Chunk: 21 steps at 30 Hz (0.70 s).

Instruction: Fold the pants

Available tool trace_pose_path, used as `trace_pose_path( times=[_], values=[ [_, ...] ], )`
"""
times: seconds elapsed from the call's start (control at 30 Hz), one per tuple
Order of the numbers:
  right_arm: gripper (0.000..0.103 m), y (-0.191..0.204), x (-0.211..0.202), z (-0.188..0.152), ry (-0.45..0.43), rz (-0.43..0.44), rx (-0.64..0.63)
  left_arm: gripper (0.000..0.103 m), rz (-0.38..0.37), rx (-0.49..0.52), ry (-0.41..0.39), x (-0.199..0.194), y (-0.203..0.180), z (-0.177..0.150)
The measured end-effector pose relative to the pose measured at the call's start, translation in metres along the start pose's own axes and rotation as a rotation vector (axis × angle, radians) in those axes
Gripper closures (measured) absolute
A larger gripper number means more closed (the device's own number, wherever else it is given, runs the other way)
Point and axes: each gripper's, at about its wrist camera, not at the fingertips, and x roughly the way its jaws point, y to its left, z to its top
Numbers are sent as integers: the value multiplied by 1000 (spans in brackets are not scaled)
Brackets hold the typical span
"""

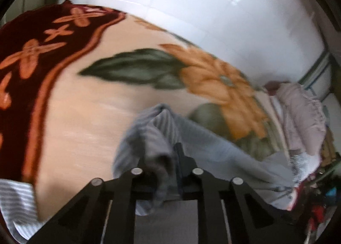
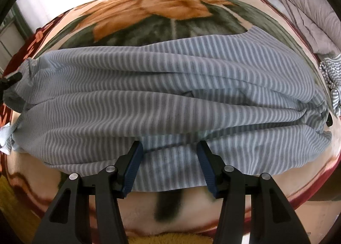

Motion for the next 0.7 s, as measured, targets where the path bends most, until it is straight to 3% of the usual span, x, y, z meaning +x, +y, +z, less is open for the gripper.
trace_pose_path(
  times=[0.23,0.6,0.67,0.7],
  values=[
    [49,-1,2,1,10,-1,-1,93,-102,116,7,-4,-63,-11],
    [49,-7,3,1,18,23,14,92,-186,269,140,28,-139,-61],
    [49,-5,3,1,19,20,11,83,-179,307,180,34,-148,-73],
    [49,-5,3,1,18,21,12,71,-175,314,199,37,-149,-77]
  ],
)
